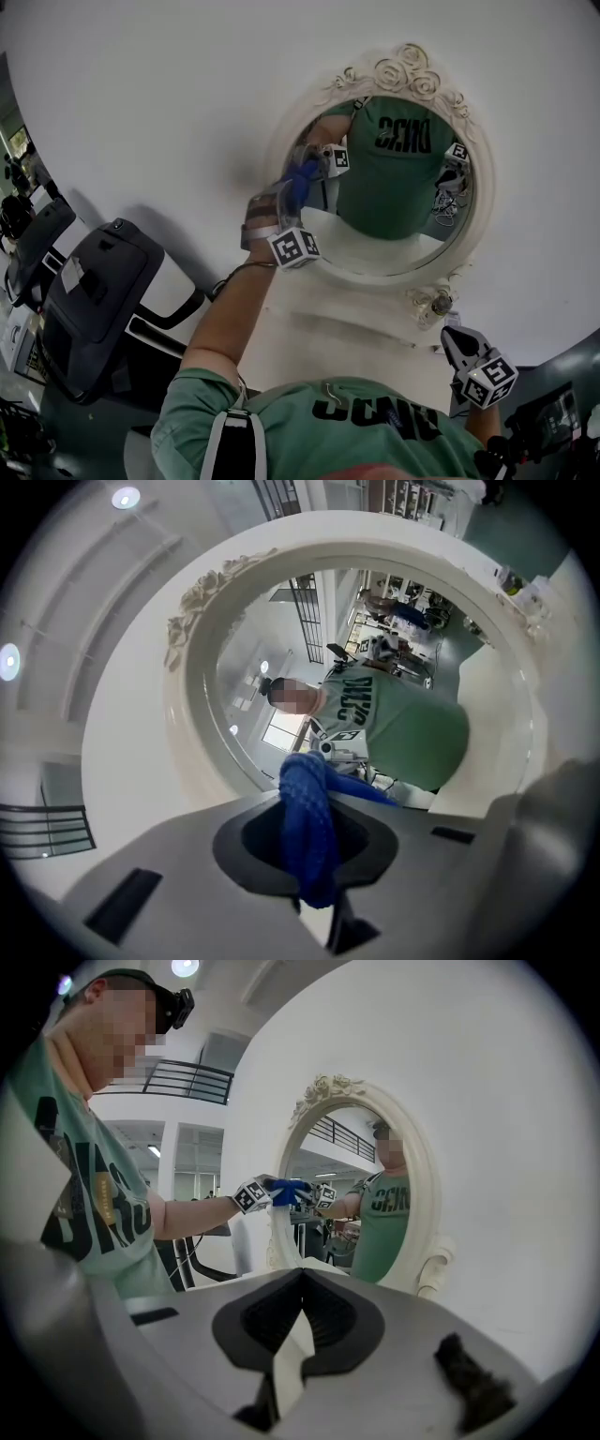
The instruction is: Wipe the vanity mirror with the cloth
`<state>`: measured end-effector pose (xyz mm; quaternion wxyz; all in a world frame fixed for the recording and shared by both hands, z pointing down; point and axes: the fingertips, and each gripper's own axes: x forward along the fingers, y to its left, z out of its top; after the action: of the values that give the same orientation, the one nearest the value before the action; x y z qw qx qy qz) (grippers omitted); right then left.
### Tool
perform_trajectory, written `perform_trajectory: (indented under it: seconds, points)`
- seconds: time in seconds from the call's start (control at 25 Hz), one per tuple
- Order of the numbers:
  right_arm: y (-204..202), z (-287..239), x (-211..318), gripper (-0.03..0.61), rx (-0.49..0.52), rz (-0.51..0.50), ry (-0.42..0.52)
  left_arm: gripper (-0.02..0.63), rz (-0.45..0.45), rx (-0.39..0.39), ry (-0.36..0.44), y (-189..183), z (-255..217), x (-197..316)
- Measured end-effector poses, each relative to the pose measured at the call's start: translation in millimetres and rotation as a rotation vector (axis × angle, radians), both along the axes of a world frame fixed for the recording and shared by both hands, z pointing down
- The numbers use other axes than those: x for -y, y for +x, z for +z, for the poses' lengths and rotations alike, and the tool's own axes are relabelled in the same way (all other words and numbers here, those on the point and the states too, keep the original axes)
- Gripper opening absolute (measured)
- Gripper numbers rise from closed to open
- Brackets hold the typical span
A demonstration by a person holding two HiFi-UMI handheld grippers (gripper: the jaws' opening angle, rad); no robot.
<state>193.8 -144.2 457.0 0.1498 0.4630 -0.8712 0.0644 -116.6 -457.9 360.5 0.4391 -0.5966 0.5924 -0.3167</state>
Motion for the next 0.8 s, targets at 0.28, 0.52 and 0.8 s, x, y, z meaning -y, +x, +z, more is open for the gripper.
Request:
perform_trajectory:
  seconds: [0.28, 0.52, 0.8]
  points:
    - [19, 5, -2, 0.011, 0.005, 0.048, -0.018, 0.051, -0.002, -0.049, -0.009, 4, 1, 5]
    - [30, 10, -2, 0.011, 0.035, 0.064, -0.026, 0.051, 0.085, -0.006, -0.001, 66, -2, -7]
    - [49, 17, -15, 0.011, 0.044, 0.099, -0.027, 0.051, 0.263, 0.058, 0.057, 191, -18, -43]
